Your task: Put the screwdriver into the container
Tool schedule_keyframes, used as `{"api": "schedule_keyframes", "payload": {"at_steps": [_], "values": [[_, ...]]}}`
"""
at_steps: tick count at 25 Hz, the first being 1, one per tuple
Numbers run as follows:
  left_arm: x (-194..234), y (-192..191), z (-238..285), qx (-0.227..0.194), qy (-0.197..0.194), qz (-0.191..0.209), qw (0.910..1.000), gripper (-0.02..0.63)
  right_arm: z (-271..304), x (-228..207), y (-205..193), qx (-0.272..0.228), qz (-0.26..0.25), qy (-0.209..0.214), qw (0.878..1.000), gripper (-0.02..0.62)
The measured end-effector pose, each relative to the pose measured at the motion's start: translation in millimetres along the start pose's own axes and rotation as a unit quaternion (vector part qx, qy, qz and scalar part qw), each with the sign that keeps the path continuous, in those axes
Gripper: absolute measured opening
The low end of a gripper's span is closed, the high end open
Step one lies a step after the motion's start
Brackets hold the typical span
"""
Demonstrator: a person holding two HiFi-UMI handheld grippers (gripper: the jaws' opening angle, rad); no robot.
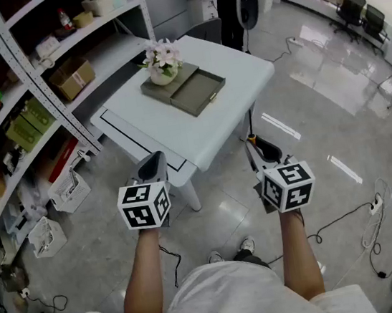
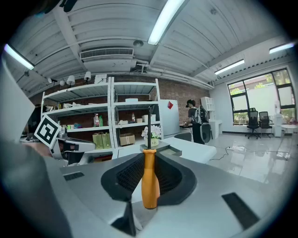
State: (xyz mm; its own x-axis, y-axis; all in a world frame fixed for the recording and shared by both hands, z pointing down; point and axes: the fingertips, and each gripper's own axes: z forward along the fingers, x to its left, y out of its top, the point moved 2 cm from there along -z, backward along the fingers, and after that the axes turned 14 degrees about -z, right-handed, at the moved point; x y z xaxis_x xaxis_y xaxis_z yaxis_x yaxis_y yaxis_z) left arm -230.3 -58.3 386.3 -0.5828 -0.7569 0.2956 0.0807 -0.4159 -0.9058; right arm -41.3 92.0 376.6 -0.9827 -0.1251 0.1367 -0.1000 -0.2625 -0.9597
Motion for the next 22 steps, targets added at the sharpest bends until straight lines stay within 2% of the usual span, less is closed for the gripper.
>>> {"api": "schedule_keyframes", "payload": {"at_steps": [11, 22], "values": [[-7, -6, 17, 0.009, -0.022, 0.001, 0.9997, 0.005, 2, 4, -2, 0.001, -0.001, -0.001, 1.0, 0.075], [-25, -3, 72, 0.016, -0.016, 0.004, 0.9997, 0.005, 35, -39, -13, 0.002, -0.001, 0.016, 1.0, 0.075]]}}
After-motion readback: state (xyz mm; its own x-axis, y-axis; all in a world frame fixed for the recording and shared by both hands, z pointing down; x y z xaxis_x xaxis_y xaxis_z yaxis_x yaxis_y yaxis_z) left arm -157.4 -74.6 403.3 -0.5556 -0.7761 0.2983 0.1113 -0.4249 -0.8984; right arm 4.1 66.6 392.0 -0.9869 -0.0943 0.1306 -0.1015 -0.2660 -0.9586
